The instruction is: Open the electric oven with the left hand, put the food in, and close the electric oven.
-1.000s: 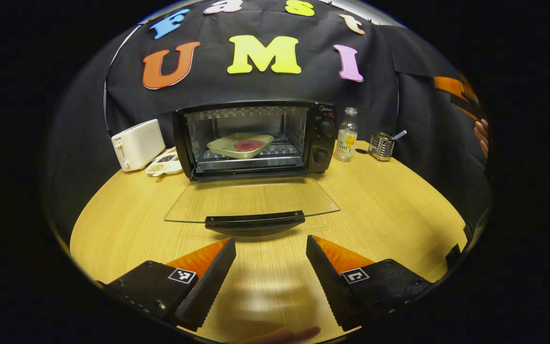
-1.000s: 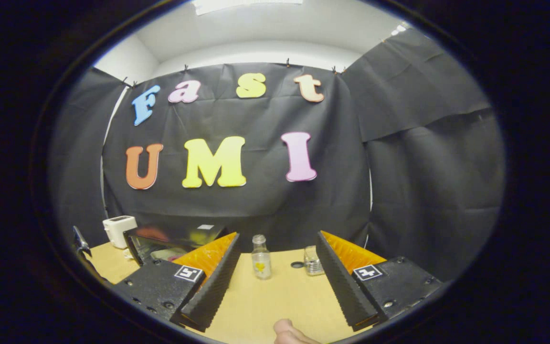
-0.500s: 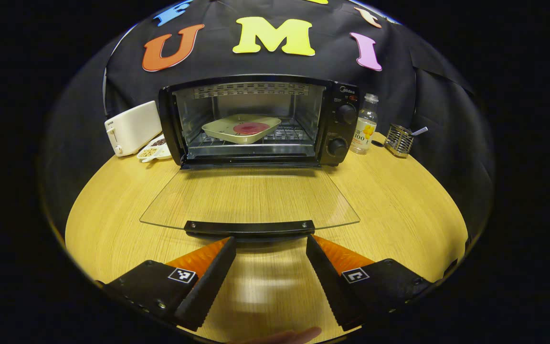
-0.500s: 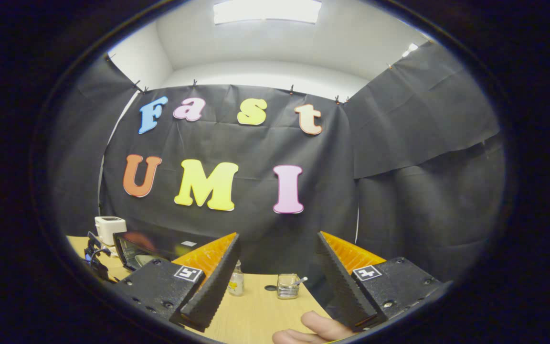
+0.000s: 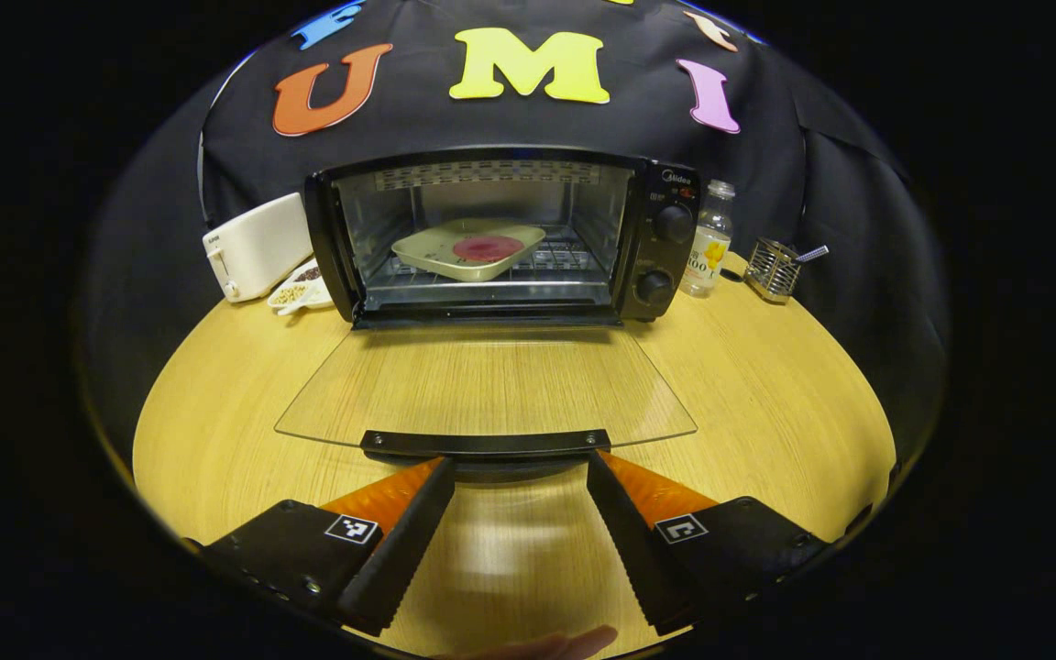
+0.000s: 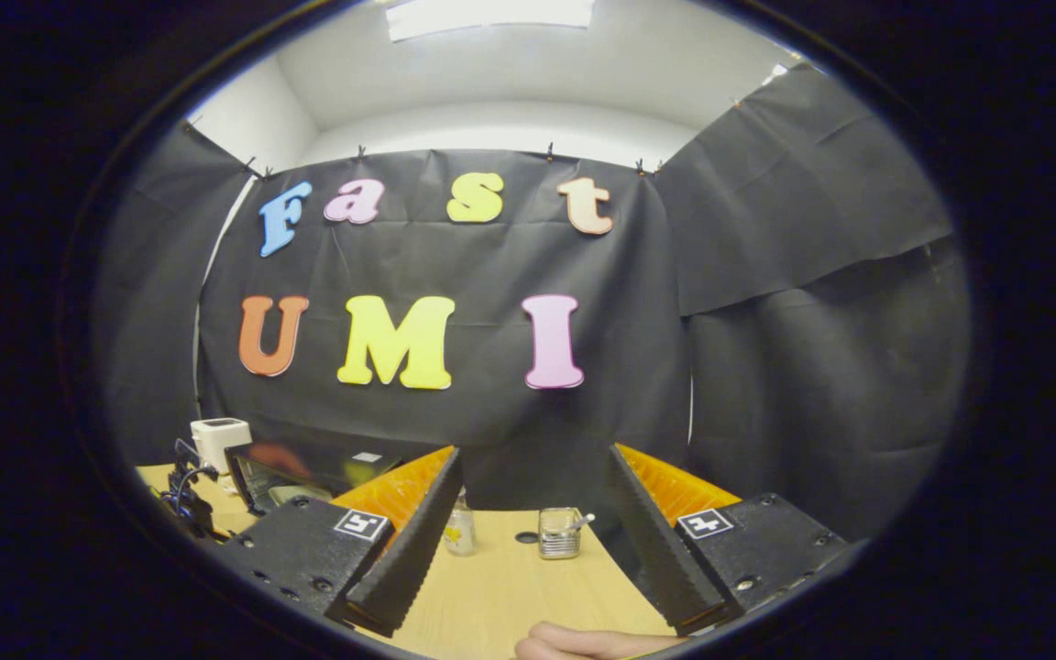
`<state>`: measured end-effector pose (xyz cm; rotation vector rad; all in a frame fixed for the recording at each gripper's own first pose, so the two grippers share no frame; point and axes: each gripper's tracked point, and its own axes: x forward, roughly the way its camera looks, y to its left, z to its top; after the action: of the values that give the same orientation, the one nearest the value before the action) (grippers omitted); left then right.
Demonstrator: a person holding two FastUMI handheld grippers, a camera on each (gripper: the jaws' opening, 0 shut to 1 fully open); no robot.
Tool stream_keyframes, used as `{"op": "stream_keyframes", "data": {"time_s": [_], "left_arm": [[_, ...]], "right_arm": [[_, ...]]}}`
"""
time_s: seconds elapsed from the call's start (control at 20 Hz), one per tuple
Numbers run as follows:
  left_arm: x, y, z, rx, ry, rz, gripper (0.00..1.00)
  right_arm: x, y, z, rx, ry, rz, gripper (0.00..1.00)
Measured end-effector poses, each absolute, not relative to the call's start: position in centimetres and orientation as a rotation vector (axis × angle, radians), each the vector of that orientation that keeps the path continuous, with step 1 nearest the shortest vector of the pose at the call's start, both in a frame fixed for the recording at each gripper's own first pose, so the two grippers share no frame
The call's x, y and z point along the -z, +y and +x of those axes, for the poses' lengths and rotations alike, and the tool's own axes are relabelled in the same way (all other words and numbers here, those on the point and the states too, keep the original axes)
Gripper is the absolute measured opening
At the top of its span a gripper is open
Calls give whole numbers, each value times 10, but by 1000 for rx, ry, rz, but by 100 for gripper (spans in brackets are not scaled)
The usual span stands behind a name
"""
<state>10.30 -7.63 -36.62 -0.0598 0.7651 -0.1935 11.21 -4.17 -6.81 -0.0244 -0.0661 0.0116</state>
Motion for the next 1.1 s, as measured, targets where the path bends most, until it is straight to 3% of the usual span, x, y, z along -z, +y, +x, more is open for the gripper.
{"op": "stream_keyframes", "data": {"time_s": [0.1,0.15,0.7,1.1], "left_arm": [[357,-74,107,188,746,-37,94],[352,-74,109,186,737,-24,94],[310,-68,137,167,625,13,95],[280,-60,165,165,554,42,96]], "right_arm": [[69,-44,111,-8,-59,-23,100],[68,-44,110,-7,-59,-22,96],[76,-57,105,19,-32,1,100],[85,-66,94,30,-4,18,96]]}}
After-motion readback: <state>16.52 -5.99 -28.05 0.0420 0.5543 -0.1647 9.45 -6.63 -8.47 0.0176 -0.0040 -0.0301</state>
